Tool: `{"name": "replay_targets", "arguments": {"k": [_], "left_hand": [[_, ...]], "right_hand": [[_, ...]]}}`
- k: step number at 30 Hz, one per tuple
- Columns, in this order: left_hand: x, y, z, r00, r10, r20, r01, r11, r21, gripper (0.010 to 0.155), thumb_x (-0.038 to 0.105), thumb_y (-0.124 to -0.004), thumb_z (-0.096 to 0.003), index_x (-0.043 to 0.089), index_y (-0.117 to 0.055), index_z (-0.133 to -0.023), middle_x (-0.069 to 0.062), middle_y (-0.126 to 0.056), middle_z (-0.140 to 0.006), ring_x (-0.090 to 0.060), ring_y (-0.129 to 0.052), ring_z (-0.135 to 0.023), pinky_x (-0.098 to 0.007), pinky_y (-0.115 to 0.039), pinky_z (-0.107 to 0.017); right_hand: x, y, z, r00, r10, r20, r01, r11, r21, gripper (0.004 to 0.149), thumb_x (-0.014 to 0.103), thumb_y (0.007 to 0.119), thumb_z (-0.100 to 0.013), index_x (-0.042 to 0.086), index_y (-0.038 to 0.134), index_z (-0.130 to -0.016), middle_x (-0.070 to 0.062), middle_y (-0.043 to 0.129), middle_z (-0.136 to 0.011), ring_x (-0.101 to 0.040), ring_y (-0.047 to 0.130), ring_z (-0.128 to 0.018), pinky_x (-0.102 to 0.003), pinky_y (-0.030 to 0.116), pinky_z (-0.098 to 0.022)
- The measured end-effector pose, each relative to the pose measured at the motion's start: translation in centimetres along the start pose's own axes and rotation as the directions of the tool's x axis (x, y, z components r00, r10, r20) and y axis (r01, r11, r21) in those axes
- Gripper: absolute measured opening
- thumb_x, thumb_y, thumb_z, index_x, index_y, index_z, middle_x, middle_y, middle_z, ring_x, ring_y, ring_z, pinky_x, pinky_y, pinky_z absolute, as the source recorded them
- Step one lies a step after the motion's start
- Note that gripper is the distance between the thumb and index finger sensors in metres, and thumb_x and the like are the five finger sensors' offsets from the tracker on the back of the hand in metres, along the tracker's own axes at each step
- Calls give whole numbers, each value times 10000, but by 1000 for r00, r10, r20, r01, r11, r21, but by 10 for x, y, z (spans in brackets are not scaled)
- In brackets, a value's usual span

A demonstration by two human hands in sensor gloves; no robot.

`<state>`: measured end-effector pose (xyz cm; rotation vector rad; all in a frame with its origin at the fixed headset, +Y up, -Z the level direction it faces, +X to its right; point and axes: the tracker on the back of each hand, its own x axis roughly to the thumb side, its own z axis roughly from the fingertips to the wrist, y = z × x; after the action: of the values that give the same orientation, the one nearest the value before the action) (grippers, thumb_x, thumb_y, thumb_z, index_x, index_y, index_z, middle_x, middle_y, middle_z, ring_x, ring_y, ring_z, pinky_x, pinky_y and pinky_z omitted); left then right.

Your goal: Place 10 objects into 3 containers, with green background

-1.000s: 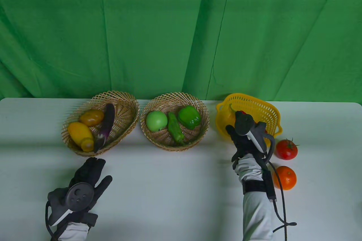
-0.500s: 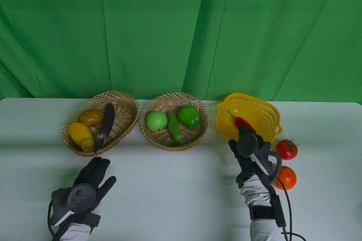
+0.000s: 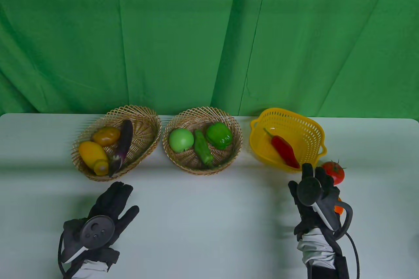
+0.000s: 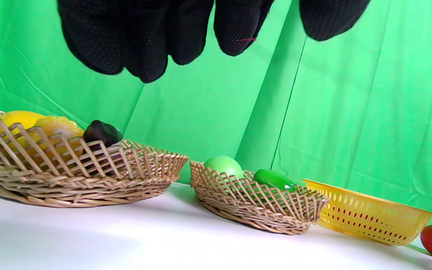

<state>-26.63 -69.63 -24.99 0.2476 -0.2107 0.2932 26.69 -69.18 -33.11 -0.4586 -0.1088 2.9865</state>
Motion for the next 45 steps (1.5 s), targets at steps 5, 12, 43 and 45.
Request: {"name": "replay_targets", "arguments": {"k": [5, 12, 43, 45], "left_hand": [[3, 0, 0, 1000, -2, 13, 2, 1000, -1, 692, 605, -610, -558, 245, -569, -1148, -186, -644, -1162, -423, -797, -997, -569, -734, -642], [4, -1, 0, 1000, -3, 15, 3, 1000, -1, 692, 604, -611, -557, 246, -569, -1148, -187, -644, -1162, -425, -797, -997, -570, -735, -640], [0, 4, 0, 1000, -23, -5, 23, 1000, 10, 691, 604, -610, -558, 247, -571, -1147, -185, -645, -1163, -425, -797, -997, -570, -735, -641], [0, 4, 0, 1000, -23, -6, 23, 1000, 9, 691, 605, -611, -557, 248, -572, -1147, -184, -646, -1162, -424, -798, -996, -570, -735, -641]], "right_hand": [[-25, 7, 6, 997, 6, -70, -5, 1000, 14, 739, 562, 611, -569, 254, 319, -1174, -229, 319, -1233, -535, 390, -1082, -693, 395, -780], [-49, 22, 8, 988, 9, -154, 1, 998, 65, 752, 566, 609, -569, 254, 294, -1177, -241, 283, -1233, -546, 377, -1079, -695, 394, -779], [-56, 54, -12, 974, 160, -162, -126, 971, 202, 773, 484, 678, -576, 315, 177, -1140, -262, 224, -1204, -532, 553, -1000, -607, 568, -740], [-56, 51, -15, 973, 158, -166, -121, 969, 213, 781, 485, 688, -571, 312, 189, -1146, -263, 246, -1207, -535, 573, -992, -605, 579, -735]]}}
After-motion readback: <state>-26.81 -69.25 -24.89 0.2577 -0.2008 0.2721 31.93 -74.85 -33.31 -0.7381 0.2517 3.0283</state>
